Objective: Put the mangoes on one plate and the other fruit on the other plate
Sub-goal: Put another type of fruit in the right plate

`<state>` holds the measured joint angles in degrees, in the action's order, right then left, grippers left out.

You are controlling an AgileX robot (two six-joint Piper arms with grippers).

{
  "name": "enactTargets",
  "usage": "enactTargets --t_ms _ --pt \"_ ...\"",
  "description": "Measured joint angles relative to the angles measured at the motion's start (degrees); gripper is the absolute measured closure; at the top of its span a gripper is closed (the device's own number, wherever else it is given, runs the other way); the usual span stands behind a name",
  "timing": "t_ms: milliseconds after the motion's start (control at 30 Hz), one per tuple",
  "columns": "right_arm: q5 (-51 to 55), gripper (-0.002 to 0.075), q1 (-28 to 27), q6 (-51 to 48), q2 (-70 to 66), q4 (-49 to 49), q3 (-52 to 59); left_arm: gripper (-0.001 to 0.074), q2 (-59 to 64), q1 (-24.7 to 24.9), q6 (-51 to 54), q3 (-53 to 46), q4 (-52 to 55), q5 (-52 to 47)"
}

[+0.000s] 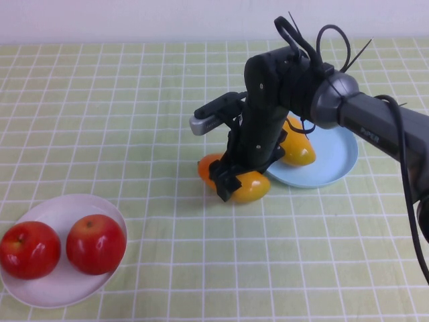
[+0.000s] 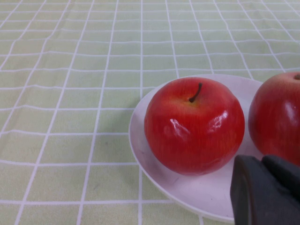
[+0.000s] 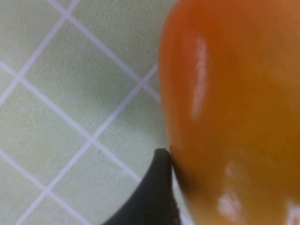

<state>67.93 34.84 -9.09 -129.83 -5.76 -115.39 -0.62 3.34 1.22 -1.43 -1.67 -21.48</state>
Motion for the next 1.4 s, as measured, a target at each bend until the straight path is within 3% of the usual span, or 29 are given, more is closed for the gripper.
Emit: enactTargets --t_ms 233,400,667,900,1400 --pt "-2.8 0.0092 0.0 0.0 -1.2 0.0 0.0 0.0731 0.0 0.0 0.0 0.0 0.0 0.0" --pt "-4.1 0.0155 0.0 0.0 -1.2 0.0 0.0 0.0731 0.0 0.0 0.0 0.0 0.0 0.0" --pt "-4.5 0.0155 0.1 0.1 -1.2 0.0 0.0 0.0731 0.0 0.0 0.0 0.0 0.0 0.0" --pt "-5.1 0.0155 -0.7 10.7 4.8 -0.2 0.0 0.0731 0.0 0.0 0.0 0.0 0.0 0.0" --pt "-2.6 0.0155 -16.7 20.8 9.8 7.6 -0.3 0.0731 0.0 0.0 0.0 0.0 0.0 0.0"
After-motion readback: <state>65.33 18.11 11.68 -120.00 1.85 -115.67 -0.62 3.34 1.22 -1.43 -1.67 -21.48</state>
